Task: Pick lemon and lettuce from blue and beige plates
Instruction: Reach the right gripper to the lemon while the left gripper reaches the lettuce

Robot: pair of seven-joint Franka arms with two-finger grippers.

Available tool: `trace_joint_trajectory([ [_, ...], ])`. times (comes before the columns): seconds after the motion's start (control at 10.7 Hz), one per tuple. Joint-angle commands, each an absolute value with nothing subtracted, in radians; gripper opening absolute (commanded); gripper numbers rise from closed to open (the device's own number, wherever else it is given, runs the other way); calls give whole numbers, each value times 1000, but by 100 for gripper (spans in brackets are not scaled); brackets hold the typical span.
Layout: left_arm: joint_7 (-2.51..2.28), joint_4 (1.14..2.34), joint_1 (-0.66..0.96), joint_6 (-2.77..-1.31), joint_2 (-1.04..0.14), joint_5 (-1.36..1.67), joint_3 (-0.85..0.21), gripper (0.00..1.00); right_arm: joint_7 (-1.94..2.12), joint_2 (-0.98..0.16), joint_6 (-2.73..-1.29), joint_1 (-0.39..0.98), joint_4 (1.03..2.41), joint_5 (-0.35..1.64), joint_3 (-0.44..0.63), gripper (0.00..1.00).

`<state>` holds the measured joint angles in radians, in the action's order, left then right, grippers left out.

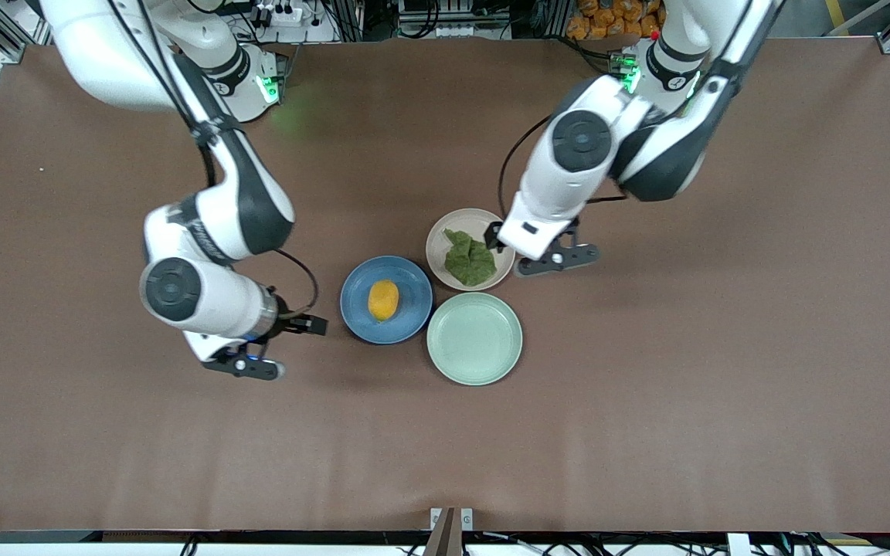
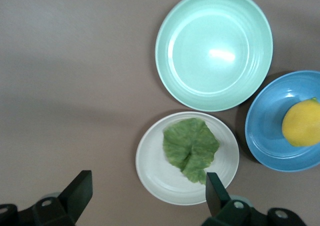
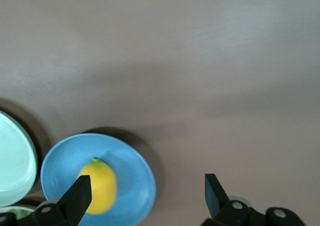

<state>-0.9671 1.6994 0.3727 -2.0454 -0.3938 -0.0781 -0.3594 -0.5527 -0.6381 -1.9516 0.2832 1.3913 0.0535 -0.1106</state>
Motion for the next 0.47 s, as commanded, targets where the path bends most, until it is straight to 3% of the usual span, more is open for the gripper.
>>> trace_joint_trajectory([
  [0.0,-1132,1671,457,-2120,-501,-181,-353,100,-710,-699,-2029,305,1362,25,-155,100],
  [0.37,-1250,1671,520,-2239,-638,-242,-350,100,-782,-764,-2060,353,1364,28,-170,100],
])
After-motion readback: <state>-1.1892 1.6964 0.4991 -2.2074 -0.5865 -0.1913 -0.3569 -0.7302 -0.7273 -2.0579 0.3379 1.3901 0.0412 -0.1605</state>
